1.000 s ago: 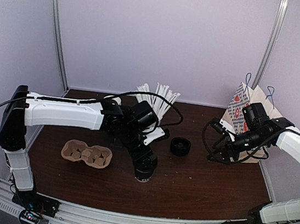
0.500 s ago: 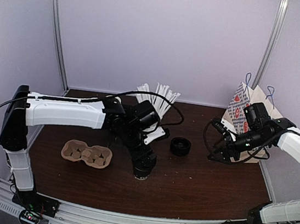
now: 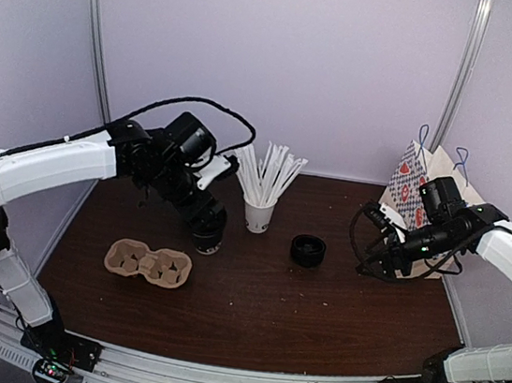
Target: Pack the takeout coffee
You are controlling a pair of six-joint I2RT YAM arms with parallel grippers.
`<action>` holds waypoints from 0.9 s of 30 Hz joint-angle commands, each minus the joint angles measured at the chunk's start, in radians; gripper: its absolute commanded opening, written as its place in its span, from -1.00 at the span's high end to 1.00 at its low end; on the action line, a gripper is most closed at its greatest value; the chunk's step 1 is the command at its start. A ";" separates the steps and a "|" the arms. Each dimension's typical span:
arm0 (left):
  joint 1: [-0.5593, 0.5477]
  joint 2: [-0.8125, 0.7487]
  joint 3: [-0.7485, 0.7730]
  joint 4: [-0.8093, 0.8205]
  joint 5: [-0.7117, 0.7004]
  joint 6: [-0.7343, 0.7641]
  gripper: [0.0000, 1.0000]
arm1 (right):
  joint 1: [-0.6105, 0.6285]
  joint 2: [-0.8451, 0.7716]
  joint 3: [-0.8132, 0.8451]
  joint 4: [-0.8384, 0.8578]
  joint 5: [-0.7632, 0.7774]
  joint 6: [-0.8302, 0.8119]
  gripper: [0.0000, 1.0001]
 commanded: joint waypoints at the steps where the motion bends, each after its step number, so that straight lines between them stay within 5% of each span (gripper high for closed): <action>1: 0.121 -0.083 -0.062 -0.015 -0.040 0.014 -0.61 | -0.007 -0.030 -0.014 0.007 -0.016 -0.011 -0.47; 14: 0.476 -0.089 -0.141 0.060 0.059 -0.024 -0.61 | -0.018 -0.048 -0.021 0.016 -0.019 -0.010 -0.47; 27: 0.620 0.046 -0.172 0.139 0.182 -0.065 -0.61 | -0.021 -0.046 -0.020 0.019 -0.021 -0.010 -0.46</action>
